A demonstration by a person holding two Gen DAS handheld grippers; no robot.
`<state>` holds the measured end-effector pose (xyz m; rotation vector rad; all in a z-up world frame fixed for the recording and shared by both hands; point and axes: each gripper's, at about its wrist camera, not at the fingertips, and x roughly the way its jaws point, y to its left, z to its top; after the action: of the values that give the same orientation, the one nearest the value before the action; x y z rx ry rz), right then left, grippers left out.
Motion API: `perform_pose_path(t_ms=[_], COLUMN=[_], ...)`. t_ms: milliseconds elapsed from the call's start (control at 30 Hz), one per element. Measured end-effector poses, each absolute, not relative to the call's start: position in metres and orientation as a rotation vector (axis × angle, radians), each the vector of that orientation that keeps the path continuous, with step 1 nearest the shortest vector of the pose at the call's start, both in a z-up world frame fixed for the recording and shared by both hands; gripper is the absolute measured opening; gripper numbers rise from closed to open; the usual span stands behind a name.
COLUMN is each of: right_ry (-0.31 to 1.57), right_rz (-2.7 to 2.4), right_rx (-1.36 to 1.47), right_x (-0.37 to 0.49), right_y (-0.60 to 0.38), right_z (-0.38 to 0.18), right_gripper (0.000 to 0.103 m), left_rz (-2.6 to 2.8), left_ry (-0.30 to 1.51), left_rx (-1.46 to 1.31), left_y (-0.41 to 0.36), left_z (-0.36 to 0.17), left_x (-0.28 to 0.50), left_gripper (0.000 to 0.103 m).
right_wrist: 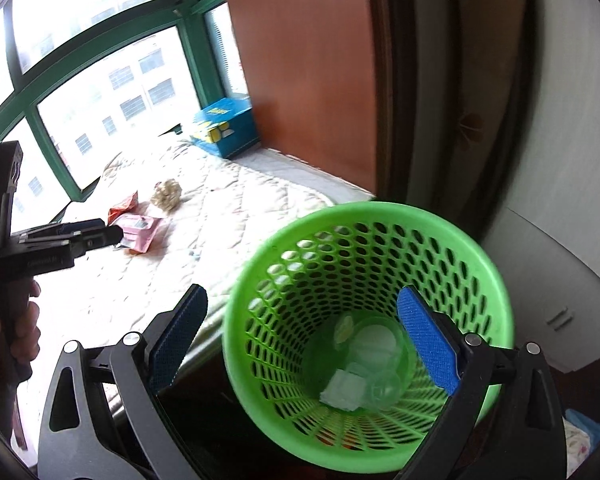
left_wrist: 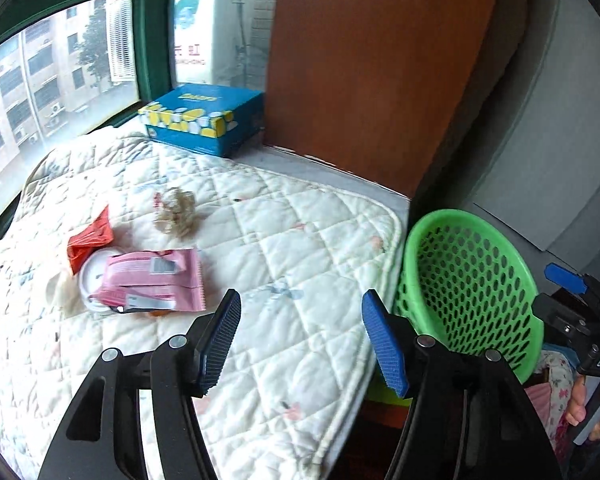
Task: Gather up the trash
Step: 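Move both tools back from the basket over the mattress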
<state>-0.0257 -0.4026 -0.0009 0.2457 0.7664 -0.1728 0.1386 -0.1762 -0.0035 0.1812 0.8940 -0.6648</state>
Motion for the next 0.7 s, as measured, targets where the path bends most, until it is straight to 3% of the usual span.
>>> perform_pose_path(t_ms=[433, 700], right_ry=[0.810, 0.846], right_rz=[-0.030, 0.047], right_rx=[0.188, 0.155], right_x=[0.040, 0.081], right_y=[-0.336, -0.297], right_z=[-0.006, -0.017], right_gripper=[0.095, 0.095], left_rz=[-0.275, -0.211], left_ry=[0.908, 0.983], left_rx=[0.098, 0.117], left_y=[-0.034, 0.007], left_z=[-0.025, -0.064], left_x=[0.243, 0.289], left_gripper=[0.061, 0.062])
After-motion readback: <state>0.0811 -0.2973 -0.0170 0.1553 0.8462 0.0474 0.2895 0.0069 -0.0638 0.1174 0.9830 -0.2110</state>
